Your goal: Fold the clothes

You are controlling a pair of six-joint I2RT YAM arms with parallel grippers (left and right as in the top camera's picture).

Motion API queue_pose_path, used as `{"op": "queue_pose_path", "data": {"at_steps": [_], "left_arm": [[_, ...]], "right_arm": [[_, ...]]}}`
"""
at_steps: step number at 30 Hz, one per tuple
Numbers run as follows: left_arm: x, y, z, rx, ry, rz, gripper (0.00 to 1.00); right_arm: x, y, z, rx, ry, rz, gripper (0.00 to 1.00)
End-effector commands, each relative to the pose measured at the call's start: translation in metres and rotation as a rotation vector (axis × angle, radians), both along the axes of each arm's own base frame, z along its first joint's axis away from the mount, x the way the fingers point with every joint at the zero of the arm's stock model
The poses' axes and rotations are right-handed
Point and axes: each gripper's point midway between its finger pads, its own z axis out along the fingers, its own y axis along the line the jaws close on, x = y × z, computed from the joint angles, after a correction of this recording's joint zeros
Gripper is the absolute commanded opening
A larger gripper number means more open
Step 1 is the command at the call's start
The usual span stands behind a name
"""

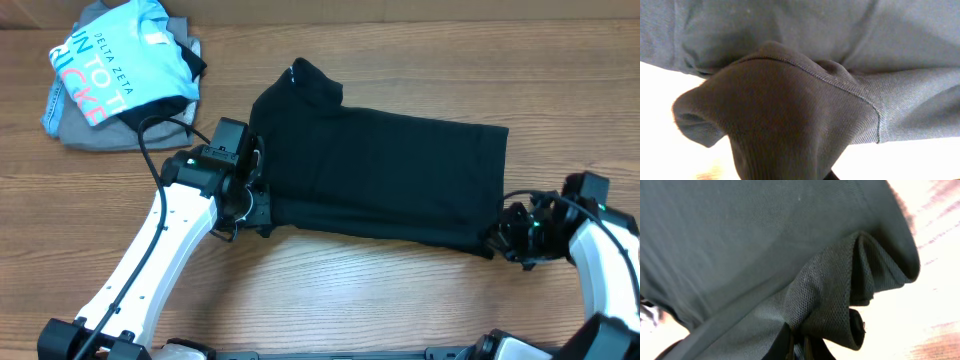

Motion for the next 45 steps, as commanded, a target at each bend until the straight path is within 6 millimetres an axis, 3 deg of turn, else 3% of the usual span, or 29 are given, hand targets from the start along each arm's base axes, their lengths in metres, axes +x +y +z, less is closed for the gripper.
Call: {"op": "queue_pose_path", "data": {"at_steps": [1,6,14,23,25,30,34,37,43,45], "left_arm": [[0.009,0.012,0.005,0.058,-0.043,-0.005,0.11],[0.008,0.013,0.004,0.064,-0.037,-0.004,0.12],[0.008,0.013,0.005,0.062,-0.038,-0.005,0.16],[0.022,0.014,0.007,0.074,-0.096,0.001,0.17],[0.021,0.006,0.007,0.032,-0.092,-0.009,0.18],[0.006,-0.044,0.009,-0.183,-0.052,-0.116,0.31],[-0.007,-0.072,-0.015,-0.145,-0.053,-0.233,0.6],[-0.019,-0.072,-0.045,-0.033,0.011,-0.247,0.75],[-0.015,-0.077,-0.094,0.012,0.096,-0.255,0.76],[-0.012,-0.08,-0.102,0.002,0.1,-0.254,0.68]], "right_arm": [[0.015,-0.01,0.0,-0.056,0.007,0.029,0.04],[0.029,-0.02,0.007,-0.098,-0.013,0.03,0.04],[0.063,-0.037,0.062,-0.162,-0.121,0.036,0.04],[0.068,-0.036,0.056,-0.139,-0.111,0.019,0.04],[0.066,-0.035,0.054,-0.132,-0.093,0.023,0.04],[0.064,-0.033,0.053,-0.127,-0.083,0.025,0.04],[0.063,-0.033,0.053,-0.126,-0.081,0.025,0.04],[0.061,-0.032,0.053,-0.123,-0.072,0.029,0.04],[0.06,-0.032,0.053,-0.122,-0.069,0.033,0.04],[0.059,-0.032,0.053,-0.121,-0.067,0.033,0.04]]}}
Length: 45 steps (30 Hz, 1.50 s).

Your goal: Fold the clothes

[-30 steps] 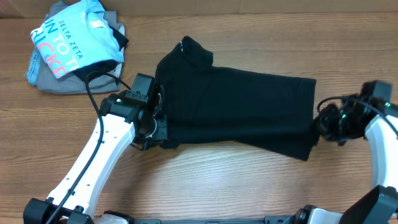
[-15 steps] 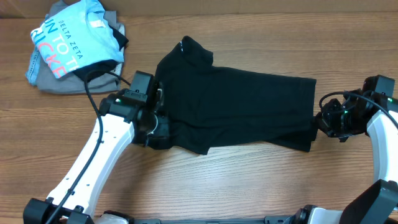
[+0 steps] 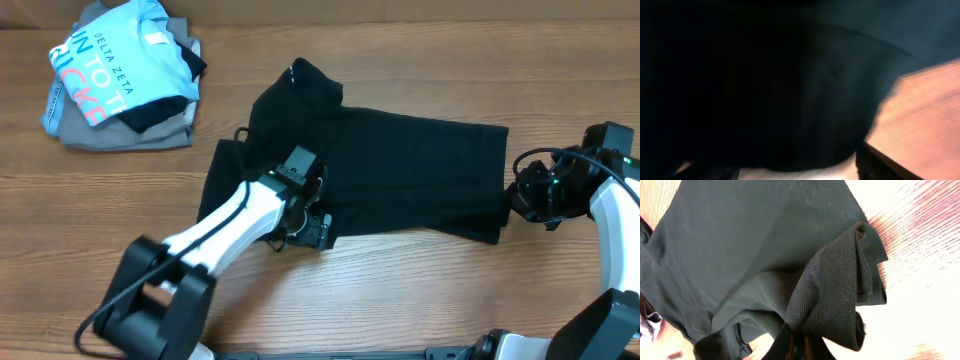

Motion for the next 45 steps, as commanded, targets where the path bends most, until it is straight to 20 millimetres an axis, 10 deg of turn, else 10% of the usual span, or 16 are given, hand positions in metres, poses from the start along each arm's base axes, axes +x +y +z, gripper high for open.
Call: {"op": "queue_pose_path", "data": {"at_steps": [1,7,22,45], "left_arm": [[0.004,0.002,-0.01,0.013,0.007,0.017,0.61],[-0.001,0.003,0.004,0.021,0.03,0.016,0.04],[-0.043,0.051,0.108,0.155,0.035,-0.009,0.04],[-0.087,0.084,0.121,0.293,0.189,0.044,0.04]], "right_arm": [[0.004,-0.001,0.005,-0.012,-0.018,0.011,0.04],[0.003,-0.003,0.004,-0.03,-0.017,0.029,0.04],[-0.037,-0.001,0.003,-0.06,0.129,0.054,0.04],[-0.098,0.022,0.036,-0.027,0.234,0.037,0.04]]}}
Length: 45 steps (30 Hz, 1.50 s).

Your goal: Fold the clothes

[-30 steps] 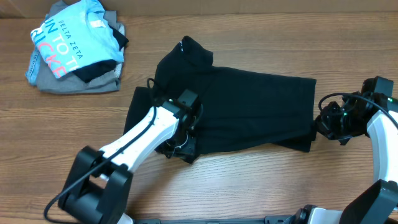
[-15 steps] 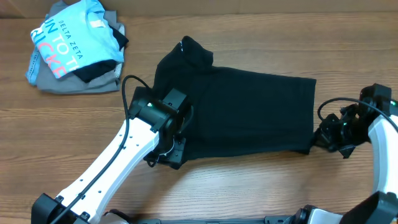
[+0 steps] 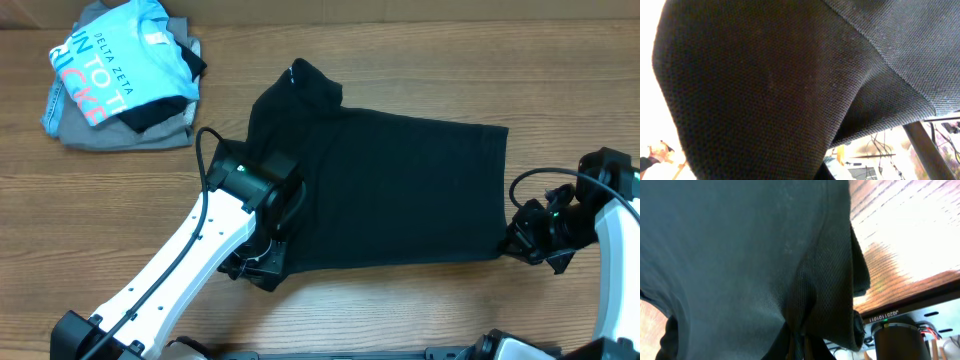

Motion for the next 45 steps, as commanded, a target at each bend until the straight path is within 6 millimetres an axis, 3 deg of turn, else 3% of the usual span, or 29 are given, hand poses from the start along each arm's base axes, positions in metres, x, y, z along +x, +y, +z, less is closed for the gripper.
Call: {"op": "queue_pose_path", "data": {"at_steps": [1,5,8,17,21,26,30,36,45], "left_arm": [[0.007,0.005,0.005,0.028,-0.048,0.038,0.04],[0.011,0.01,0.005,0.064,-0.076,0.055,0.04],[0.02,0.015,0.004,0.097,-0.125,0.081,0.04],[0.07,0.004,-0.002,-0.017,-0.29,0.106,0.04],[0.07,-0.001,-0.002,-0.049,-0.279,0.096,0.04],[0.055,0.019,-0.001,0.05,-0.231,0.089,0.04],[0.072,0.024,-0.002,0.061,-0.297,0.102,0.04],[0.116,0.006,-0.006,-0.039,-0.432,0.097,0.04],[0.148,-0.005,-0.038,-0.03,-0.446,0.035,0.05]], "right_arm": [[-0.004,-0.001,0.011,-0.036,-0.029,-0.012,0.04],[-0.015,-0.002,0.017,-0.072,-0.023,-0.013,0.04],[-0.007,-0.005,0.017,-0.087,-0.058,-0.035,0.04],[0.013,-0.003,0.009,-0.052,-0.089,-0.05,0.04],[0.009,0.005,-0.005,-0.03,-0.039,0.013,0.05],[0.004,0.008,-0.021,-0.016,-0.01,0.005,0.05],[0.018,0.004,-0.023,-0.028,-0.066,-0.003,0.08],[0.04,-0.003,-0.027,-0.047,-0.138,-0.028,0.17],[0.075,-0.008,-0.046,-0.024,-0.198,-0.03,0.18]]}}
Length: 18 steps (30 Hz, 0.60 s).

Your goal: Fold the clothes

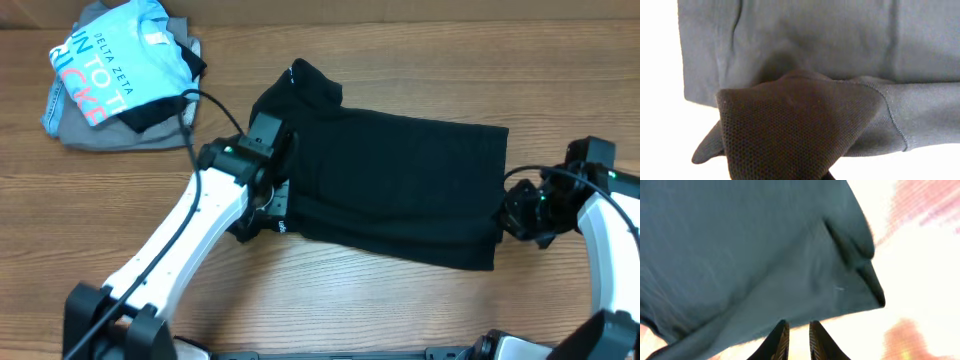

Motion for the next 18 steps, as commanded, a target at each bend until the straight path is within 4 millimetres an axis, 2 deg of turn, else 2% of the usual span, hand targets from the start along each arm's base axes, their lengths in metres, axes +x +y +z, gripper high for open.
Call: {"op": "queue_pose_path", "data": {"at_steps": [1,5,6,7,9,11,14,18], "left_arm": [[0.015,0.0,-0.013,0.034,-0.007,-0.048,0.06],[0.029,-0.007,-0.03,0.028,-0.013,-0.051,0.08],[0.031,-0.008,-0.033,0.025,-0.013,-0.052,0.08],[0.032,-0.009,-0.036,0.023,-0.01,-0.052,0.08],[0.031,-0.009,-0.04,0.027,0.004,-0.053,0.08],[0.029,-0.009,-0.041,0.031,0.014,-0.053,0.09],[0.028,-0.008,-0.042,0.031,0.016,-0.053,0.09],[0.028,-0.009,-0.042,0.025,0.02,-0.054,0.1]], "right_arm": [[0.014,0.004,-0.007,0.045,-0.024,0.0,0.18],[0.039,-0.004,-0.017,0.024,-0.089,0.003,0.14],[0.042,-0.005,-0.019,0.025,-0.093,0.003,0.15],[0.041,-0.004,-0.021,0.029,-0.084,0.003,0.2],[0.029,-0.004,-0.028,0.026,-0.019,0.004,0.4],[0.017,-0.004,-0.036,0.024,0.037,0.002,0.5],[0.002,0.001,-0.052,0.035,0.08,0.001,0.55],[-0.009,0.002,-0.077,0.02,0.091,-0.026,0.56]]}}
